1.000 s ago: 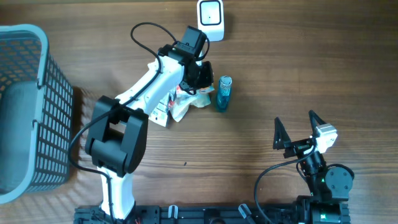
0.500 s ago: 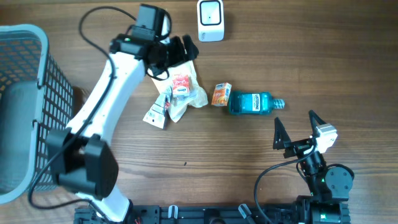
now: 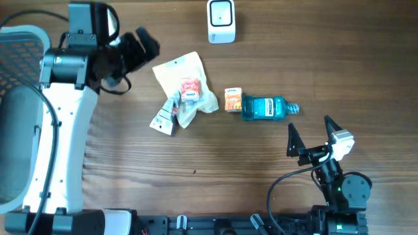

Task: Scan the item barcode

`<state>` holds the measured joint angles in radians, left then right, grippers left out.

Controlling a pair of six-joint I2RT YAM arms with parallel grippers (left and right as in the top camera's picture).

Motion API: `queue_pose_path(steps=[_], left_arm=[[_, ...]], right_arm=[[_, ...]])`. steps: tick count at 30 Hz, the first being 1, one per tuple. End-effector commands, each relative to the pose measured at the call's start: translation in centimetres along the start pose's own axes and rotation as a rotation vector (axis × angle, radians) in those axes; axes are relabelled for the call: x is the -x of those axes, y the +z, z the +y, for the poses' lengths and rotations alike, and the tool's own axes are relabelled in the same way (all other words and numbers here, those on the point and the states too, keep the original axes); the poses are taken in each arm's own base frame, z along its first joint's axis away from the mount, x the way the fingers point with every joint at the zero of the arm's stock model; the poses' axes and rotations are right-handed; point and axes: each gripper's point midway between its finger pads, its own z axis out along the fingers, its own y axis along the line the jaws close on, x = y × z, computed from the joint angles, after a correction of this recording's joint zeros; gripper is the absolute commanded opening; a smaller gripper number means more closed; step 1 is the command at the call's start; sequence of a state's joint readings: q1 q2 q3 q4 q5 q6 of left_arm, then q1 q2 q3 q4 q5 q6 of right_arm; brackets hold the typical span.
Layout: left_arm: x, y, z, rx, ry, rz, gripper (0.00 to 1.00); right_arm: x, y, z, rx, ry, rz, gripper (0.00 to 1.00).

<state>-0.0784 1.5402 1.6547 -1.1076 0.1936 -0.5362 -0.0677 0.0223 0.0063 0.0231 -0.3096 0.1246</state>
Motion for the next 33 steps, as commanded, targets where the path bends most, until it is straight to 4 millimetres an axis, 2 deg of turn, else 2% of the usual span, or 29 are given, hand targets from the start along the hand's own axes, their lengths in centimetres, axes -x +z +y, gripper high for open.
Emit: queue_pose_path(steps=[1,6,10,11,12,13,14,16,18,19,22,24,26,28,29,31,33], left_arm=[[-0.6,1.4,2.2,0.105,-0.011,0.040,1.00],[-1.0,1.2,4.2,0.208,-0.016,0.047,1.00],[-1.8,1.2,4.6,0.225,-0.021,0.082,1.00],[-1.9,1.2,4.6,0.221,-0.022,0.086,1.00],[-1.9,1.2,4.6,0.220,-0.022,0.086,1.00],[-1.9,1.2,4.6,0.221,-0.022,0.087,1.00],[-1.9,1.2,4.6,0.222,-0.022,0.088,1.00],[-1.9,1.2,4.6,0.222,-0.022,0.088,1.00],[-1.9,1.2,4.6,0.222,-0.022,0.088,1.00],[-1.9,1.2,4.6,0.222,-0.022,0.088,1.00],[-1.9,1.2,4.6,0.222,-0.022,0.088,1.00],[-1.9,1.2,4.6,0.222,-0.022,0.088,1.00],[-1.9,1.2,4.6,0.222,-0.022,0.088,1.00],[-1.9,1.2,4.6,0.222,-0.022,0.088,1.00],[-1.9,1.2,4.6,0.222,-0.022,0.088,1.00],[-1.9,1.2,4.6,0.222,-0.022,0.088,1.00],[-1.9,1.2,4.6,0.222,-0.022,0.088,1.00]], right_arm=[[0.1,0.0,0.0,-0.003,-0.019,-0.005,1.00],[0.1,0.0,0.0,-0.003,-0.019,-0.005,1.00],[0.4,0.0,0.3,0.016,0.014,-0.015,1.00],[0.9,-0.1,1.0,0.059,0.116,-0.032,1.00],[2.5,-0.3,2.4,0.147,0.350,-0.072,1.00],[2.8,-0.5,3.3,0.210,0.631,-0.044,1.00],[1.3,-0.4,3.5,0.205,1.075,0.068,1.00],[-0.2,-0.3,3.4,0.148,1.482,0.158,1.00],[0.2,-0.3,3.6,0.157,1.636,0.171,1.00],[1.2,-0.5,4.1,0.210,1.610,0.160,1.00],[6.4,-1.5,5.1,0.393,1.374,-0.005,1.00],[8.3,-1.7,4.7,0.358,1.229,-0.068,1.00],[8.1,-1.2,3.7,0.216,1.175,-0.020,1.00],[9.2,-0.7,3.2,0.088,1.048,0.063,1.00],[9.6,-0.1,2.7,0.004,0.998,0.148,1.00],[9.3,1.3,2.1,-0.116,0.944,0.342,1.00],[7.6,2.5,1.5,-0.235,0.953,0.583,1.00]])
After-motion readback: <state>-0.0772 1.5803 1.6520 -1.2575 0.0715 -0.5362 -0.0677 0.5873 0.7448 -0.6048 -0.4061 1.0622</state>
